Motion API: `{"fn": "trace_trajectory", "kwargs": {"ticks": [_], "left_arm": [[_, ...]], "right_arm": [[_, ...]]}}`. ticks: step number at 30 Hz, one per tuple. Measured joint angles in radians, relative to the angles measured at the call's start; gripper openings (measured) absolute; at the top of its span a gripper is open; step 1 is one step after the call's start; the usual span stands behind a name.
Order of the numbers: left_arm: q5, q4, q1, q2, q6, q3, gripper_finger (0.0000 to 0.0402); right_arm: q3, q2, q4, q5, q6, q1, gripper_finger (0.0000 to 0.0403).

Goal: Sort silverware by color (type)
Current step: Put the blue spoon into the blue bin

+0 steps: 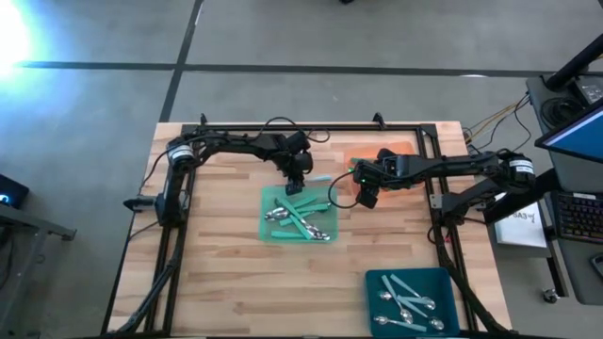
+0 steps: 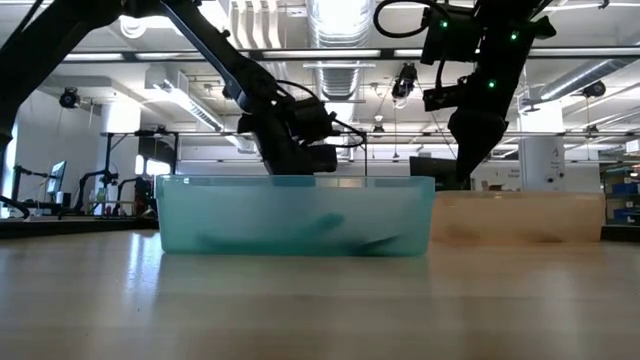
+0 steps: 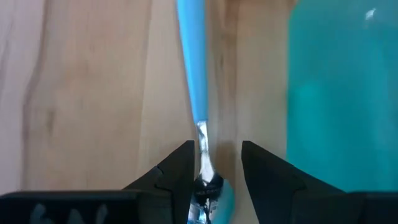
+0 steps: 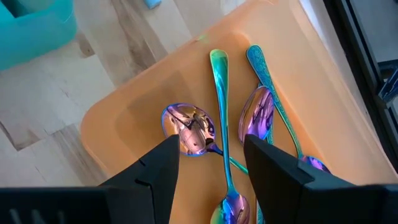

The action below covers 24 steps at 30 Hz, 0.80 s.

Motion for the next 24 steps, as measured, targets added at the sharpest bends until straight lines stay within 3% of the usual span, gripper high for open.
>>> {"fn": "trace_trajectory", "kwargs": {"ticks": [7,16,24], "left_arm": [[0.001,-0.106,0.002,0.0,0.114,0.11,0.0117],[-0.005,-0.09,0.002,0.041,0.16,0.11,0.0117],[-0.137,-0.081,0.005,0.048,0.211,0.105,0.0117]], "right_arm": [[0.0,0.0,0.0,0.0,-0.005,0.0,0.0171],[0.0,0.0,0.0,0.0,-0.011,0.0,0.0171],[0.0,0.0,0.0,0.0,-0.011,0.0,0.0171]]}}
